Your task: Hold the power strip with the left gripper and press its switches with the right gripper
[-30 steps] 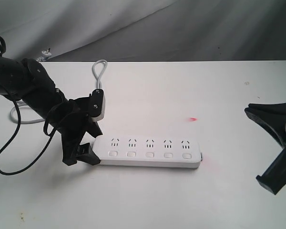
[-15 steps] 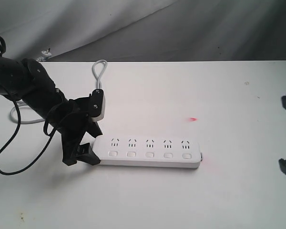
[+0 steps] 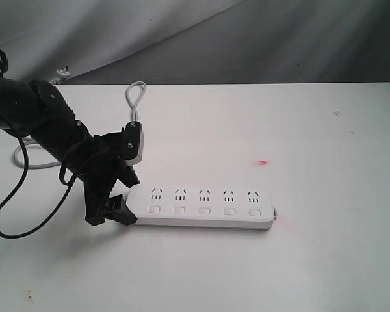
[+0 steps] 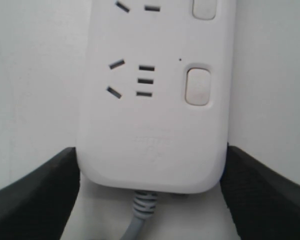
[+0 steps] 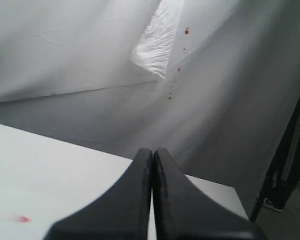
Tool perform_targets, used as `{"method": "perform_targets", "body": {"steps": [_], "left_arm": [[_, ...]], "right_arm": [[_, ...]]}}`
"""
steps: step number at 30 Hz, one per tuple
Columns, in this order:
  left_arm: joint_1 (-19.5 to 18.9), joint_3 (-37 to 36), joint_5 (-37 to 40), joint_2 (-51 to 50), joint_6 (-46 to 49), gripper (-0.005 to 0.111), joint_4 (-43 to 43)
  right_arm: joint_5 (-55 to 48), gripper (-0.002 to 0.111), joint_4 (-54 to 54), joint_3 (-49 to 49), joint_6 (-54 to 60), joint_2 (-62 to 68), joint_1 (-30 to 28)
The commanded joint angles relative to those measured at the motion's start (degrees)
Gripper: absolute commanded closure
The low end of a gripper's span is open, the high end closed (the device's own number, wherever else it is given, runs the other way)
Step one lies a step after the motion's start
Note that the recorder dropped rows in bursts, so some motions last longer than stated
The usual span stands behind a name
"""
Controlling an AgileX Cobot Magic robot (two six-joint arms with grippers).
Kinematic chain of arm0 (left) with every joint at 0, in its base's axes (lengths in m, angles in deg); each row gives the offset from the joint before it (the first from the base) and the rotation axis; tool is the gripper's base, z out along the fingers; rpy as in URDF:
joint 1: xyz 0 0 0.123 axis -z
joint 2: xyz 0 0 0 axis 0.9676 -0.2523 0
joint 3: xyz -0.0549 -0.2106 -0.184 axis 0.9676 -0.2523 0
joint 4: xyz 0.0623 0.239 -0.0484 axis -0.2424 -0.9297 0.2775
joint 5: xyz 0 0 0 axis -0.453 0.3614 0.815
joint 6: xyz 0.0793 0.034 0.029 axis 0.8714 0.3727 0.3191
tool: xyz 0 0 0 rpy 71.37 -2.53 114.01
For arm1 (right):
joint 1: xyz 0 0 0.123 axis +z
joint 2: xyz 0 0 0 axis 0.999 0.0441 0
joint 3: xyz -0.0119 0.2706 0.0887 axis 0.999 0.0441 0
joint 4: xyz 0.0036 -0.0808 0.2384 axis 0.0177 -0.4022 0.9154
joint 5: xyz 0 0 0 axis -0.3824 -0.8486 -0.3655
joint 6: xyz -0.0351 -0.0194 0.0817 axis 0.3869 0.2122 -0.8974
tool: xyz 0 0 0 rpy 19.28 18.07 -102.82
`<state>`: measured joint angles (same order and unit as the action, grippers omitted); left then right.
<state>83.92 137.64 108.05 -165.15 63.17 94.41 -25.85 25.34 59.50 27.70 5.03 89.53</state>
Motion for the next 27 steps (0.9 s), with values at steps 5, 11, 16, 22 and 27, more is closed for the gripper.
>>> {"method": "perform_targets", "body": {"steps": [5,11,16,22,27], "left_arm": [[0.04,0.00,0.24,0.18,-0.08,0.037,0.29],[0.04,0.00,0.24,0.18,-0.08,0.037,0.29],[0.04,0.00,0.24,0.18,-0.08,0.037,0.29],[0.04,0.00,0.24,0.18,-0.08,0.037,0.29],[0.04,0.00,0.24,0.18,-0.08,0.037,0.29]], "right_arm": [[-2.08,0.108,1.54,0.41,-0.34,-0.87,-2.06],[-3.35,0.108,9.41,0.41,0.44,-0.87,-2.06],[-0.92,0.108,9.41,0.41,1.11,-0.87,-2.06],[1.92,0.108,4.14,0.41,-1.60,-0.87,-2.06],[2.96,0.108,-36.19,0.41,-44.15,-0.87,-2.06]]}}
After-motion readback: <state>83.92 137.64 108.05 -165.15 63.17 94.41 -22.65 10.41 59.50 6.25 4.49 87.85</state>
